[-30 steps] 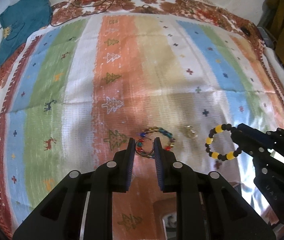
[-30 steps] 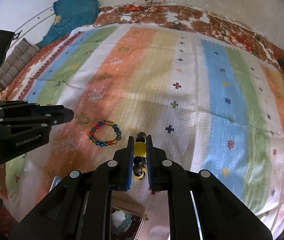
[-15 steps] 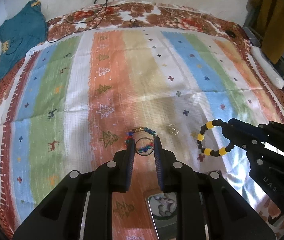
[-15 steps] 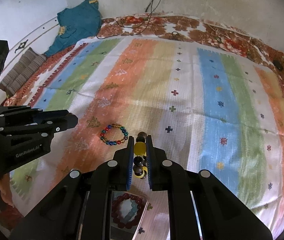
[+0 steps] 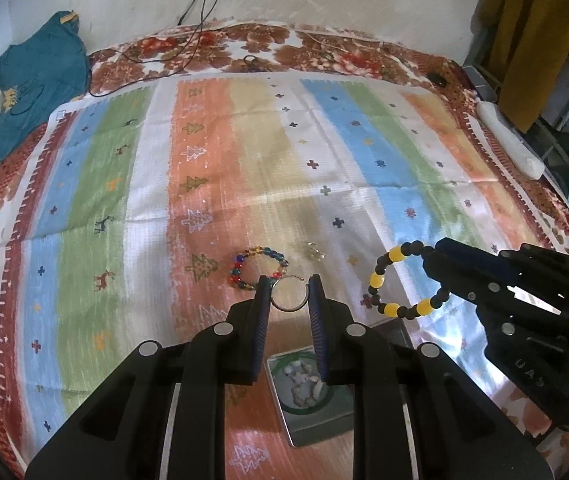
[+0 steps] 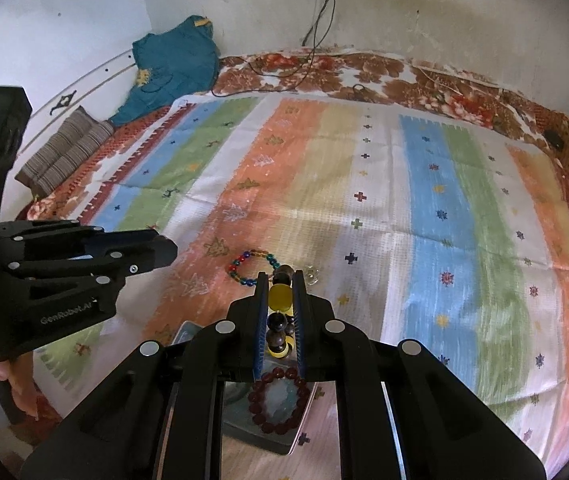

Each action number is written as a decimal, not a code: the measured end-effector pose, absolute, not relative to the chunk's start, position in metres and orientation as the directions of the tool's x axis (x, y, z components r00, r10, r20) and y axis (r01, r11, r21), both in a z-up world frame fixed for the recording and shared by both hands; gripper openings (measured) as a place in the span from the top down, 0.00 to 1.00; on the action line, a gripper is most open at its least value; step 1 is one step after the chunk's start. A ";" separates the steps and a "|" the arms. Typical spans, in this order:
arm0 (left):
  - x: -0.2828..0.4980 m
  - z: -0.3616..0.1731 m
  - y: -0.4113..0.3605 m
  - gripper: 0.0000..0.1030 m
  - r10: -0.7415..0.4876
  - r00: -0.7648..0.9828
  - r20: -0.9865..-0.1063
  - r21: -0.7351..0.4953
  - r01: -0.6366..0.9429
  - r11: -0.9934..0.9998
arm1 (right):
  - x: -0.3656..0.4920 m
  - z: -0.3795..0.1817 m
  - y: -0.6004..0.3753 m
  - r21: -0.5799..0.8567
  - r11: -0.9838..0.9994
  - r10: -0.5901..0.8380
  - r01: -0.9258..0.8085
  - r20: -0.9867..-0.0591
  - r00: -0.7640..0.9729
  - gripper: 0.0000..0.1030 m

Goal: Organize jewelry
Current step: 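Carry the yellow-black bracelet with the right gripper over the tin and release it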

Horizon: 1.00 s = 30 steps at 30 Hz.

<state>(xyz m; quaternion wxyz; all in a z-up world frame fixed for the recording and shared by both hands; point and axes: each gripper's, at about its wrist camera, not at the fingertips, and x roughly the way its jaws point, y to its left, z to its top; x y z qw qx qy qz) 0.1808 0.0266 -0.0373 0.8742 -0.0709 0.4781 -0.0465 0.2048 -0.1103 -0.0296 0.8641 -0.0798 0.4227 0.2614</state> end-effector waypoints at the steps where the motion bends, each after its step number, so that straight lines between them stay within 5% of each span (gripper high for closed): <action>1: 0.178 -0.037 0.026 0.82 -0.150 0.540 -0.828 -0.169 0.016 0.986 | 0.200 -0.027 -0.111 0.085 0.849 0.389 -0.522 -0.769 0.508 0.88; 27: 0.126 -0.028 -0.010 0.80 -0.175 0.548 -0.818 -0.157 0.081 0.984 | 0.140 -0.016 -0.131 0.075 0.832 0.416 -0.549 -0.739 0.530 0.87; 30: 0.126 -0.027 -0.004 0.67 -0.170 0.550 -0.818 -0.166 0.057 0.984 | 0.142 -0.018 -0.134 0.073 0.840 0.403 -0.538 -0.748 0.527 0.71</action>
